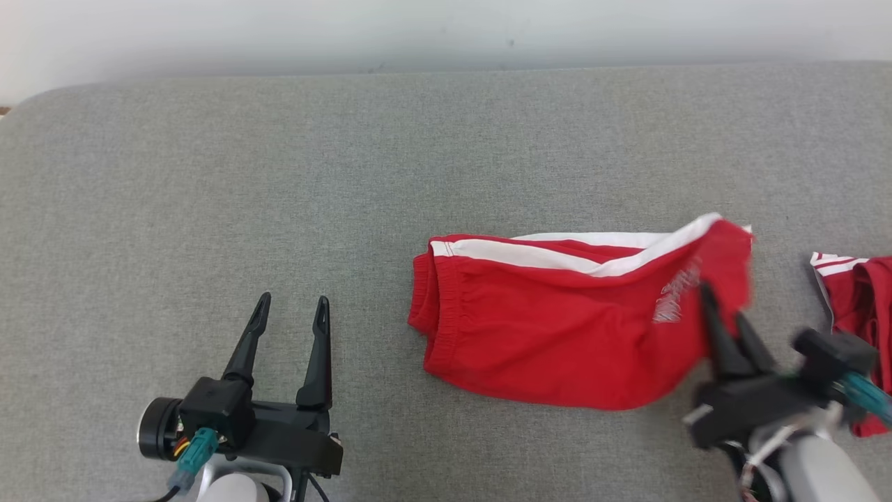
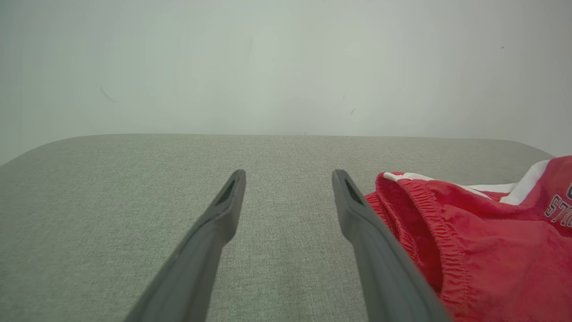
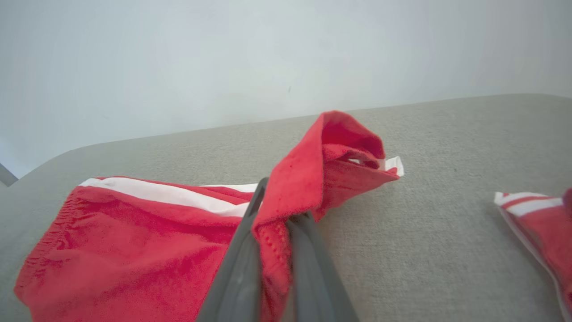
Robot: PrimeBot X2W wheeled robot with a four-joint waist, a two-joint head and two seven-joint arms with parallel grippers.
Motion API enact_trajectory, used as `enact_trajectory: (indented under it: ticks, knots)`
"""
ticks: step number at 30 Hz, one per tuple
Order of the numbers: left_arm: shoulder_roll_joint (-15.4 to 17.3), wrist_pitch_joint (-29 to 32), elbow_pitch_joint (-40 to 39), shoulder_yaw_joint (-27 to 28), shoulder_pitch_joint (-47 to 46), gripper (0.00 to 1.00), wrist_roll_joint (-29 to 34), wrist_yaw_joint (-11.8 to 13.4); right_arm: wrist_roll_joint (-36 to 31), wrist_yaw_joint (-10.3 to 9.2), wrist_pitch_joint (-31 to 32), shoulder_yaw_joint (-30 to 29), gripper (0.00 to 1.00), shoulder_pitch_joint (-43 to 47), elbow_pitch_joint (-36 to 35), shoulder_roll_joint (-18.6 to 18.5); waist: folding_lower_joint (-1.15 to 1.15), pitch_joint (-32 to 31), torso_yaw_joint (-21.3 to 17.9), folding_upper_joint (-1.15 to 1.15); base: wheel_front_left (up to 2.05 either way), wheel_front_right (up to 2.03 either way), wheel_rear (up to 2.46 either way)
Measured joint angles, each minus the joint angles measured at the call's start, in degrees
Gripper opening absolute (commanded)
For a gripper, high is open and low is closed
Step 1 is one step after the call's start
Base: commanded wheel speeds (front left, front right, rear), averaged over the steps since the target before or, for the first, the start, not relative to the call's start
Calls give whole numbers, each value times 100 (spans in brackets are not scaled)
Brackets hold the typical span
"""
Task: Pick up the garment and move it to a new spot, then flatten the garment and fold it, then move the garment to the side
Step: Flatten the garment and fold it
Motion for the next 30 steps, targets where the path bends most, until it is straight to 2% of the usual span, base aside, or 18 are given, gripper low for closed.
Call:
enact_trajectory:
  ticks: [5,10,18,23,24,25,26,30]
  knots:
    - [-16,0,7,-42,-26,100,-1,-9,-168,0,272,860,0,-352,-530,151,0,7,53,0,0,0,0]
    - [-40,-1,11,-112,-85,100,-5,-18,-97,0,410,1784,0,-709,-593,325,0,30,146,0,0,0,0]
    - [-79,-1,-14,-263,-213,100,-59,11,312,-1,374,2927,0,-1268,252,506,1,161,383,0,0,0,0]
    - [-87,-1,-16,-287,-215,100,-82,38,493,-1,304,3238,2,-1435,701,516,1,232,447,0,0,0,0]
    - [-89,-1,-16,-288,-215,100,-82,43,503,-1,307,3277,44,-1464,777,514,1,236,445,0,0,0,0]
    - [-89,-1,-15,-285,-215,100,-83,45,506,-1,292,3321,97,-1488,818,511,1,240,439,0,0,0,0]
    - [-90,-1,-13,-286,-214,100,-83,62,514,-1,255,3356,100,-1502,839,513,1,242,431,0,0,0,0]
    - [-96,-1,-10,-271,-214,100,-83,67,516,-1,205,3570,100,-1544,854,508,1,243,380,1,0,0,0]
